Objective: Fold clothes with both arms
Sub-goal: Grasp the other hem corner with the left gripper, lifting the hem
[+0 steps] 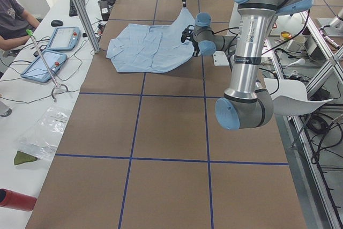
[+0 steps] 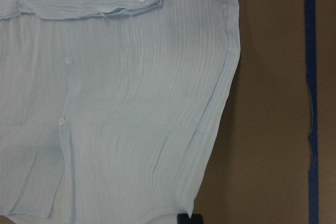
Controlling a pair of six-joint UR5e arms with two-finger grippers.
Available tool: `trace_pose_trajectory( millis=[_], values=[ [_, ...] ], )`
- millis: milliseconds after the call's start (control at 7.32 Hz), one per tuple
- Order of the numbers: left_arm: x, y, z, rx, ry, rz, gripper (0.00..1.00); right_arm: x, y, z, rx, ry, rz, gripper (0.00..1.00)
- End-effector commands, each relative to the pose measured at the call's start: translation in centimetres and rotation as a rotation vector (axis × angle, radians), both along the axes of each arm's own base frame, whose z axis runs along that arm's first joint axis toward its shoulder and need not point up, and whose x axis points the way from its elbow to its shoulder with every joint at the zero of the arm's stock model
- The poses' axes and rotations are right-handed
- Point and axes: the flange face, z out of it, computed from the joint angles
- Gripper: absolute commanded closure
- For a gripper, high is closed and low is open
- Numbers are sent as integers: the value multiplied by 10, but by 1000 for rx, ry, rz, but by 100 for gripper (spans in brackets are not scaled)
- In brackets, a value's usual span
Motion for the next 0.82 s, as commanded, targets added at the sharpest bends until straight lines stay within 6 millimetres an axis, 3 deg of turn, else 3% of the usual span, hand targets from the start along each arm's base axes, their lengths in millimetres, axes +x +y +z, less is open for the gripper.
trace_pose_trajectory(
  millis=[0,683],
  values=[
    [-5,-12,4,18,-10,-11,100,2,-3,2,-3,4,7,100],
    [-6,-20,10,14,-23,-28,100,7,-7,7,-15,6,12,100]
  ],
)
